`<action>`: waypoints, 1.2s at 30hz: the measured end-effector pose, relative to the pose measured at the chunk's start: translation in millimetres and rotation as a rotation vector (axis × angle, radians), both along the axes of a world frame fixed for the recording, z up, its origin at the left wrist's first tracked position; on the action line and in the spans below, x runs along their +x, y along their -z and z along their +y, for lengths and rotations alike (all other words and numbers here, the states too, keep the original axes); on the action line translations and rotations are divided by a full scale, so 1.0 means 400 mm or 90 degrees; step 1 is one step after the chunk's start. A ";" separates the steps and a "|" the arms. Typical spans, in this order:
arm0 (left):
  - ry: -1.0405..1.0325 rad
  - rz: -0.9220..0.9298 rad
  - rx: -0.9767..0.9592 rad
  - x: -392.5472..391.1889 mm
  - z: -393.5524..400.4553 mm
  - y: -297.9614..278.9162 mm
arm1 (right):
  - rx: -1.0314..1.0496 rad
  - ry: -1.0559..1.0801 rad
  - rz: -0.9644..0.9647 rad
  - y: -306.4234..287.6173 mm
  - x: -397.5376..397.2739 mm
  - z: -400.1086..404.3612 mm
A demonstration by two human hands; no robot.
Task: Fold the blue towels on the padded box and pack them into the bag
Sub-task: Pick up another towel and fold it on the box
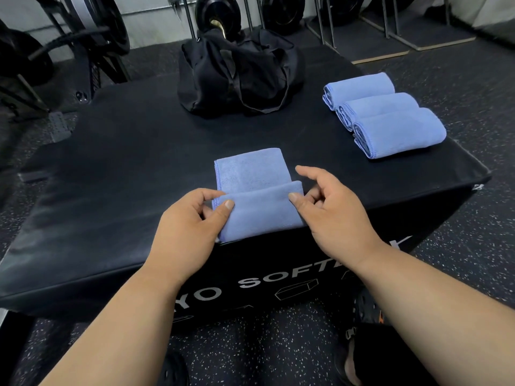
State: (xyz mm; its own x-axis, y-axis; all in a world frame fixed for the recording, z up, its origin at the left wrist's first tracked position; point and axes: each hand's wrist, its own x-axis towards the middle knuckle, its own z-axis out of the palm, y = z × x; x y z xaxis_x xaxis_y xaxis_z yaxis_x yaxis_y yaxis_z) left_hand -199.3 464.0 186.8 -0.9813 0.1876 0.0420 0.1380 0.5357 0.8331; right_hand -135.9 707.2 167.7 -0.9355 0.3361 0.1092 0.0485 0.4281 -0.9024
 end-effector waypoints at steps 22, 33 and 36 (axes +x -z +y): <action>0.254 0.204 -0.318 -0.011 -0.031 0.068 | 0.412 -0.228 0.044 0.056 0.010 0.014; 0.149 0.183 -0.136 0.001 -0.039 0.003 | 0.208 -0.086 0.101 0.003 0.004 0.031; 0.101 0.102 -0.049 0.013 -0.030 -0.021 | 0.057 -0.063 0.099 -0.025 0.010 0.019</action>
